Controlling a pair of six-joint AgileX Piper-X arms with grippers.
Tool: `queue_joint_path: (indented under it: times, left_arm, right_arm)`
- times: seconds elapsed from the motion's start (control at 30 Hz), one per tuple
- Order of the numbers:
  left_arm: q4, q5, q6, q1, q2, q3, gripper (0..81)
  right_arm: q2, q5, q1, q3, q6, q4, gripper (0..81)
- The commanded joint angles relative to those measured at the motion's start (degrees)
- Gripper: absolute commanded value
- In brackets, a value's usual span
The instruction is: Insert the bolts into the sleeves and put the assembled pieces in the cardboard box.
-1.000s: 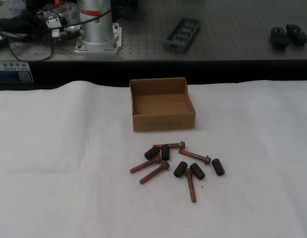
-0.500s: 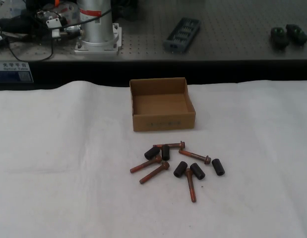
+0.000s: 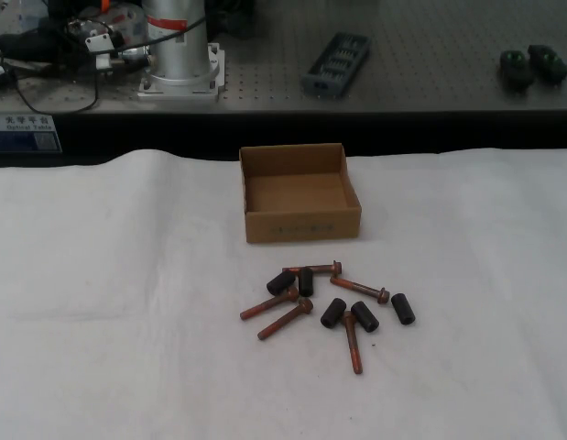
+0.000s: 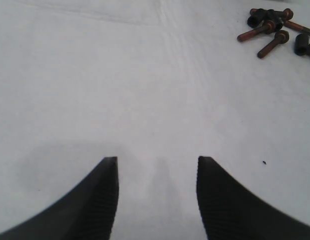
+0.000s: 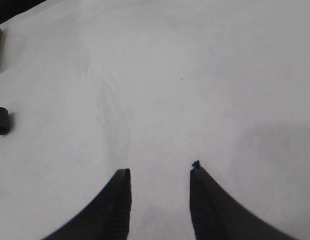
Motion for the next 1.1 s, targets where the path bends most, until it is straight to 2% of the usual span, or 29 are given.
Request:
queue_joint_path:
  times: [0.0, 0.13, 0.37, 0.7, 0.77, 0.93, 1.07]
  left_arm:
    - [4.53, 0.29, -0.28, 0.12, -0.07, 0.02, 35.9]
    - [4.12, 0.29, -1.39, 0.12, -0.07, 0.02, 35.9]
    - [3.06, 0.29, -15.9, 0.12, -0.07, 0.02, 35.9]
    - [3.25, 0.29, -16.23, 0.12, -0.07, 0.02, 35.9]
    - [3.25, 0.29, -16.23, 0.12, -0.07, 0.02, 35.9]
    - [3.23, 0.29, -19.61, 0.12, -0.07, 0.02, 35.9]
    - [3.23, 0.29, -20.55, 0.12, -0.07, 0.02, 35.9]
  right_arm:
    - [-0.1, 0.13, -0.26, -0.43, -0.38, -0.08, 29.5]
    - [-0.1, 0.13, -0.26, -0.43, -0.38, -0.08, 29.5]
    - [-0.1, 0.1, -0.26, -0.43, 0.01, -0.08, 29.5]
    - [-0.1, -0.1, -0.26, -0.43, 0.15, -0.59, 29.5]
    - [-0.1, -0.76, -0.26, -0.43, 2.12, -1.91, 29.5]
    - [-0.1, -2.38, -0.26, -0.43, 13.76, -5.51, 29.5]
    - [-0.1, -5.78, -0.26, -0.43, 14.92, -7.52, 29.5]
